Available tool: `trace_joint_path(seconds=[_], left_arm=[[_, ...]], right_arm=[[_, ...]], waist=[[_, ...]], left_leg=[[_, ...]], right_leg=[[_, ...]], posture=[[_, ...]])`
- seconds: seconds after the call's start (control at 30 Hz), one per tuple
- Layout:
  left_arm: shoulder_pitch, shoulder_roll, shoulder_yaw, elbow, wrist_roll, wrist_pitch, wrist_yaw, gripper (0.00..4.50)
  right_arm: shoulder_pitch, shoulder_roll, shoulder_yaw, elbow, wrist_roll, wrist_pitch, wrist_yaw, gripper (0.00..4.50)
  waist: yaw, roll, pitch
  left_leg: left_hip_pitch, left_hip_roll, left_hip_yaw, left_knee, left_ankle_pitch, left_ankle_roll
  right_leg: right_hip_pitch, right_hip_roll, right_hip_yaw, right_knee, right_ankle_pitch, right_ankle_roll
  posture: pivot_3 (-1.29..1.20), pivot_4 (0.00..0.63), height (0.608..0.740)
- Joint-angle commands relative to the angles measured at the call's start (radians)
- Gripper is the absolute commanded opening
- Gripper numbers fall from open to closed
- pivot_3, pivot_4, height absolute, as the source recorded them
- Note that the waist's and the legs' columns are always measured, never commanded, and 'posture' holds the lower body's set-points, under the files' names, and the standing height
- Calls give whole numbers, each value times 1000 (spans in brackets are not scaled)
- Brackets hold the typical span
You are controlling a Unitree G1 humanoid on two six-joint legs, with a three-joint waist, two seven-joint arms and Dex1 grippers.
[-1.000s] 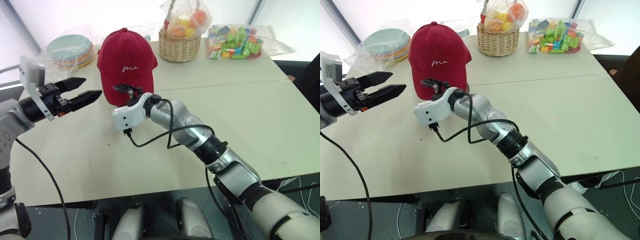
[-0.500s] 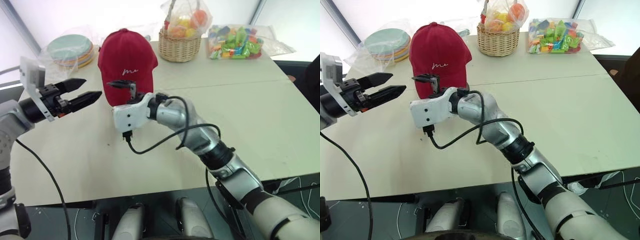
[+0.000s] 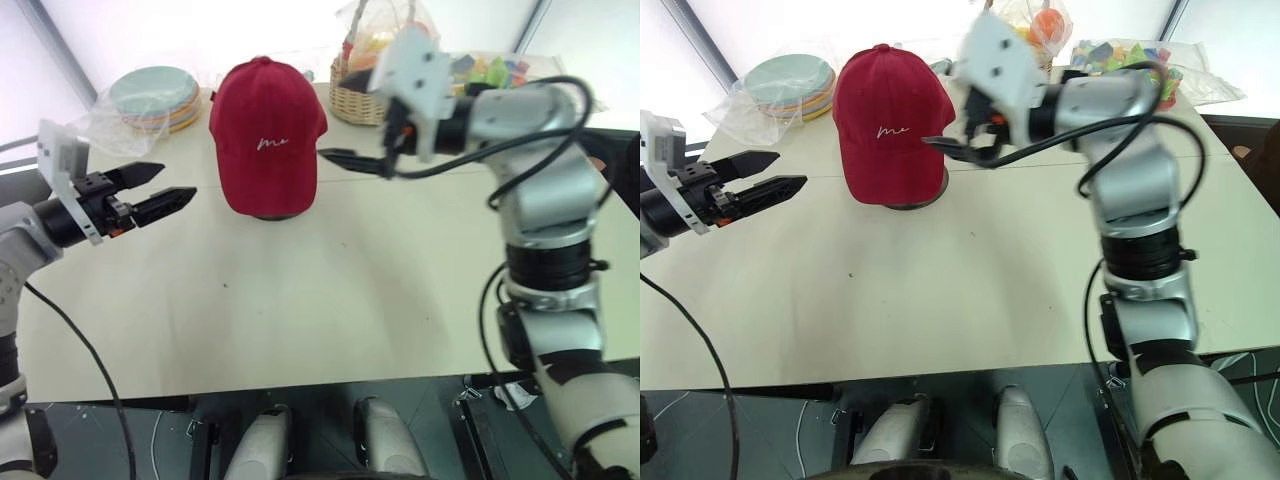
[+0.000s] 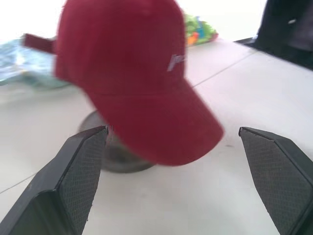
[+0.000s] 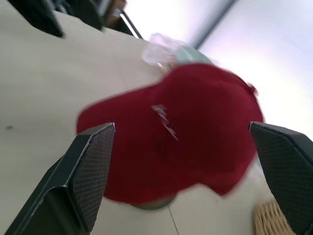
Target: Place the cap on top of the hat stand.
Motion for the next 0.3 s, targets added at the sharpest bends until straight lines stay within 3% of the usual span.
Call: trace_joint_path(seconds=[0.03, 0.3], left_arm=[[33, 1, 1, 8, 52, -39, 23, 4500], [65, -57, 28, 22, 82, -70, 91, 4500]], right_arm=[[34, -142, -125, 101, 100, 3, 86, 4474], [183, -353, -202, 268, 170, -34, 118, 4474]], waist=[[1, 0, 0], [13, 0, 1]], left_leg=[[0, 0, 0, 0, 0, 0], [0, 0, 3, 0, -1, 2]], right_leg=[[0, 0, 0, 0, 0, 0], [-1, -2, 0, -1, 0, 0]], posture=[[0, 150, 740], [0, 150, 740]])
